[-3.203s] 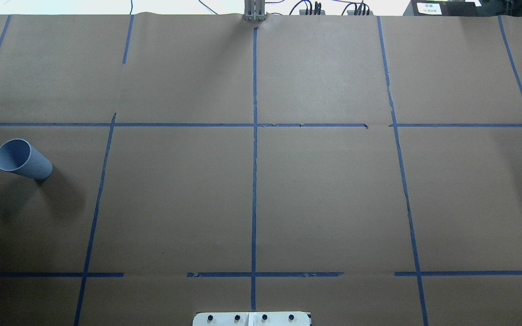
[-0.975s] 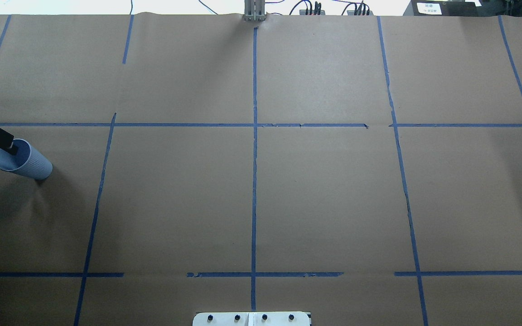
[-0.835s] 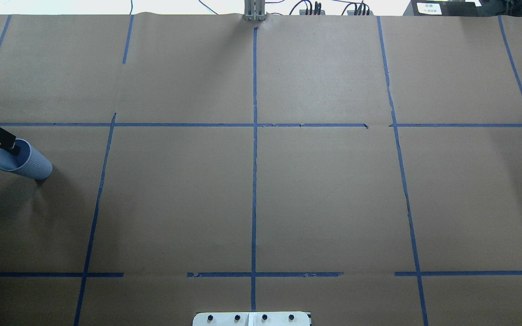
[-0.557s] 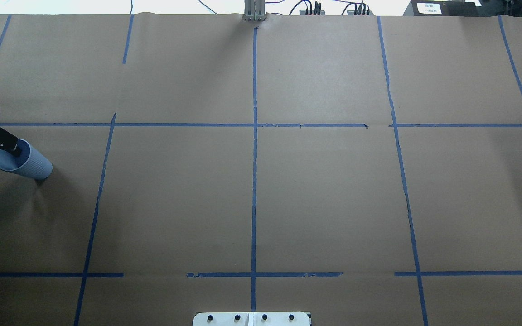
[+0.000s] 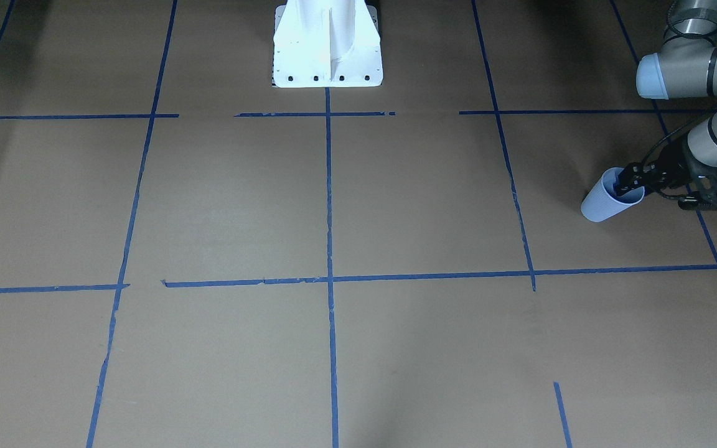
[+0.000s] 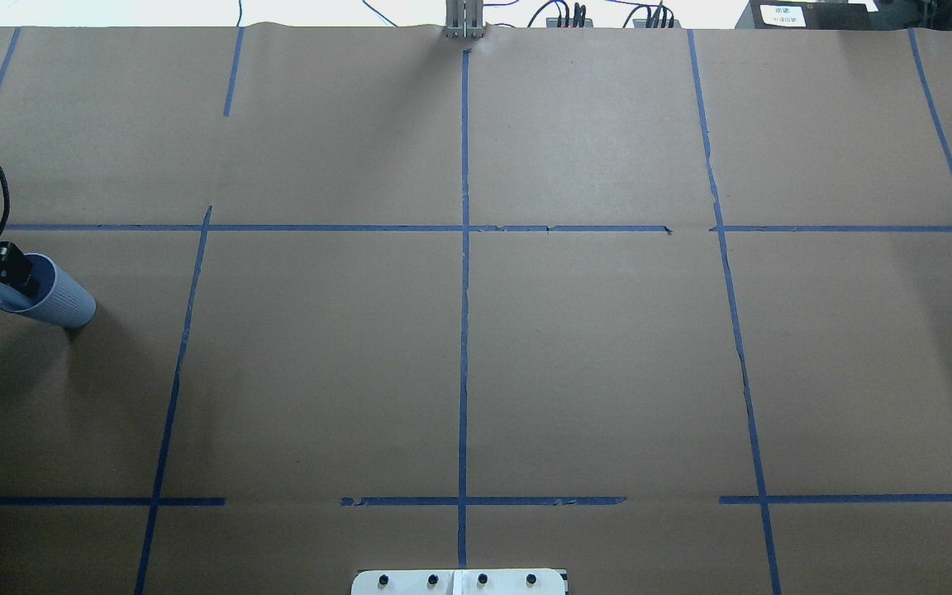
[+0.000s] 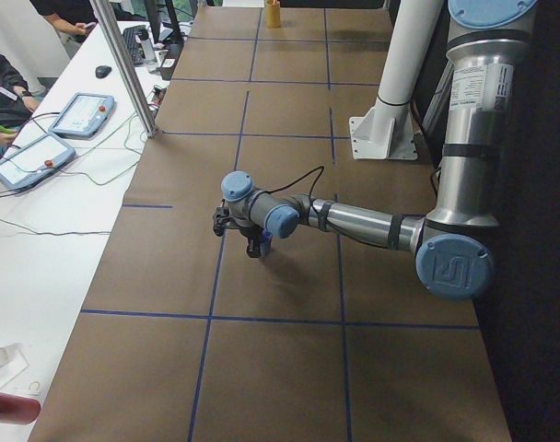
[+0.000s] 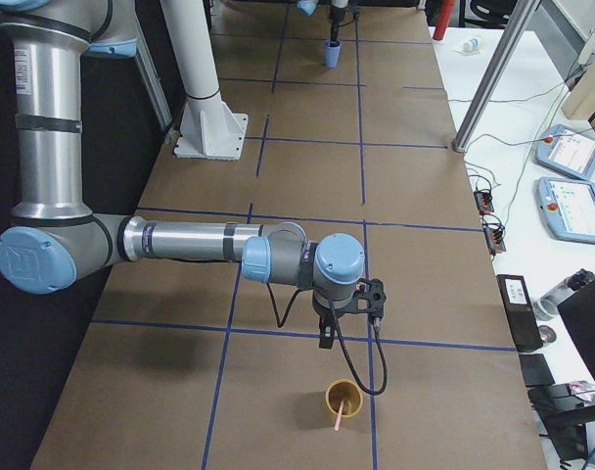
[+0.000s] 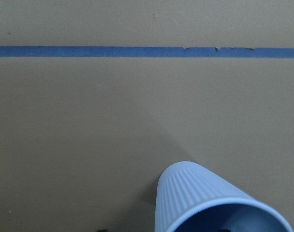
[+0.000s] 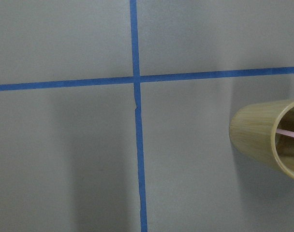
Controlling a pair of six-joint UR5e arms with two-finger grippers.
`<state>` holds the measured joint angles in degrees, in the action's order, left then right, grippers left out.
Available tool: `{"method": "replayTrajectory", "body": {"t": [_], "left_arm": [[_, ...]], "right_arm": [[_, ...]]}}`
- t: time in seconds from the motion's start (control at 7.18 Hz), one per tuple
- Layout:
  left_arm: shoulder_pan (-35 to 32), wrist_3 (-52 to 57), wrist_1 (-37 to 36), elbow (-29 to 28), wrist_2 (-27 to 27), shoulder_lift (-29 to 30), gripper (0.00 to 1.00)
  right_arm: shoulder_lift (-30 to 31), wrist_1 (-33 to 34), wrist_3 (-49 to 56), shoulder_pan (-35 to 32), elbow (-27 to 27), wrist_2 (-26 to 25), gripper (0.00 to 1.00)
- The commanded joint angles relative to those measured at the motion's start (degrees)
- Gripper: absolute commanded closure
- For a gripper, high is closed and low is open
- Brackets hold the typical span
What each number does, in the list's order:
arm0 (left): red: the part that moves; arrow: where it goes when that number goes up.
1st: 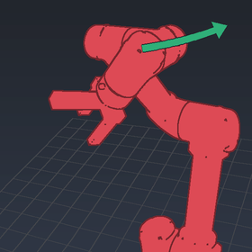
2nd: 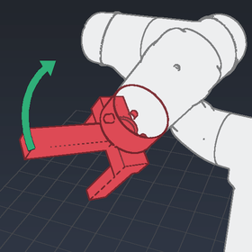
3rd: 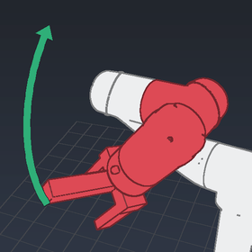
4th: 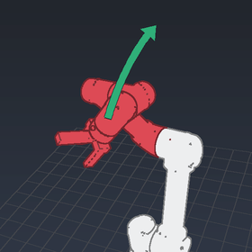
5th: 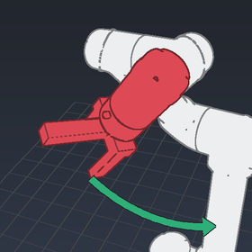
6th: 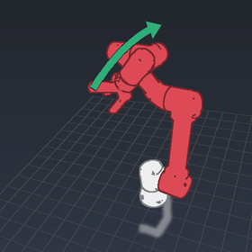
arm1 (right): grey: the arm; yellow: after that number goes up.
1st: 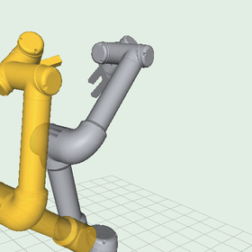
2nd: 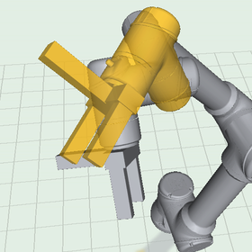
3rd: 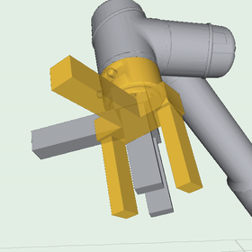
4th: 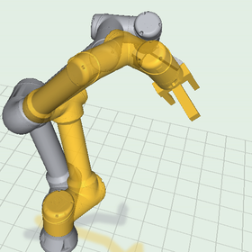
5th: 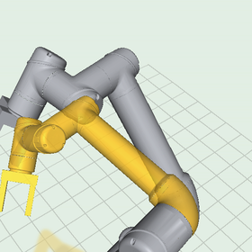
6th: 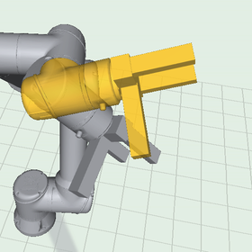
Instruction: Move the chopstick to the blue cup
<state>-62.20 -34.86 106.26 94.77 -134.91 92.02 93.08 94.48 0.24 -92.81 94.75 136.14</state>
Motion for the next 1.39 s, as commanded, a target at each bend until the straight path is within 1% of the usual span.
{"method": "replayTrajectory", "body": {"t": [0.0,0.14,0.28,0.42,0.56,0.7,0.84,0.97,1.11,1.25], "left_arm": [[0.07,0.06,0.0,0.15,0.0,0.09,0.92],[-0.37,-0.38,-0.17,1.98,0.09,0.0,0.98],[-0.72,-0.38,-1.74,5.57,-0.17,-0.43,1.0],[-2.2,-0.38,-9.59,10.65,-0.18,0.34,1.0],[-2.39,-0.38,-19.85,15.66,-0.09,5.22,1.0],[-2.31,-0.82,-30.04,18.58,0.09,12.06,1.0],[-0.31,-6.65,-36.58,18.61,0.26,20.92,1.0],[7.37,-17.59,-36.56,18.18,2.0,26.05,1.0],[15.19,-26.66,-35.78,15.47,5.85,32.46,1.0],[20.23,-34.32,-30.64,8.05,9.54,39.92,1.0]], "right_arm": [[-0.26,0.0,0.02,0.0,0.0,0.0,0.0],[-0.27,0.0,0.02,0.0,0.17,0.09,0.0],[-0.27,-0.09,0.02,0.0,0.44,0.09,0.0],[-0.35,-0.09,0.11,0.0,1.4,0.09,0.0],[-0.27,-0.09,0.02,0.0,2.62,0.18,0.0],[-0.27,0.0,0.11,0.0,3.16,0.7,0.0],[-0.35,0.0,0.2,0.0,3.25,1.14,0.0],[-0.79,-0.09,0.29,0.0,4.38,0.62,0.0],[-0.88,0.0,0.11,0.0,4.57,1.14,0.0],[-1.06,0.0,0.02,0.0,4.14,1.14,0.0]]}}
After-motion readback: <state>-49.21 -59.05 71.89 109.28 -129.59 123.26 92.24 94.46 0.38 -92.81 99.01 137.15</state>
